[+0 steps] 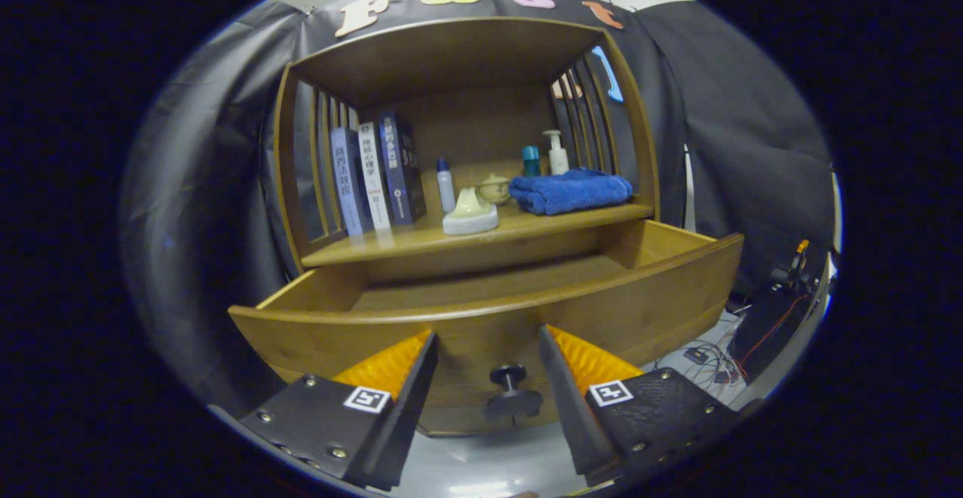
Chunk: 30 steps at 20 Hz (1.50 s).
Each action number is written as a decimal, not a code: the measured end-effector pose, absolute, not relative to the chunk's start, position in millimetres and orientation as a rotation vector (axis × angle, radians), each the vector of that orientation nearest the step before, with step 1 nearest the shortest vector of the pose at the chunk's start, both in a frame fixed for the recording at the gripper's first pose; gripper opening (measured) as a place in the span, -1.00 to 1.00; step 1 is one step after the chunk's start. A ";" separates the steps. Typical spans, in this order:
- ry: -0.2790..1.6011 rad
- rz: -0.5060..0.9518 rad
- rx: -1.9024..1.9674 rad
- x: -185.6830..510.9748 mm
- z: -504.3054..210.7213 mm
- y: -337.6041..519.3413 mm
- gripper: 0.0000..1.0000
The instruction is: Pull open the drawer, take out the items inside it, and place them on the countertop above the cabinet.
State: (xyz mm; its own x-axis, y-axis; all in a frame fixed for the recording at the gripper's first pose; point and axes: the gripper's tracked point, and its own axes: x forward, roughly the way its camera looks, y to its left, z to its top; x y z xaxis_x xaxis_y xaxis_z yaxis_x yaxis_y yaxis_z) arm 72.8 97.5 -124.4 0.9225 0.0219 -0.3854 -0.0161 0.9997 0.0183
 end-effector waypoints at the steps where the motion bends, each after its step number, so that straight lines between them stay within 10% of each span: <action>1: 0.397 0.010 0.014 77.6 -119.7 95.3 0.63; 30: 0.419 0.064 0.076 212.3 -147.9 118.5 0.63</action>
State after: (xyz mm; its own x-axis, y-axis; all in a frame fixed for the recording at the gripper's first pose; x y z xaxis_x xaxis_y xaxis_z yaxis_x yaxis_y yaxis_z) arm 212.3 118.5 -147.9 0.9117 0.0777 -0.4035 -0.0462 0.9951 0.0872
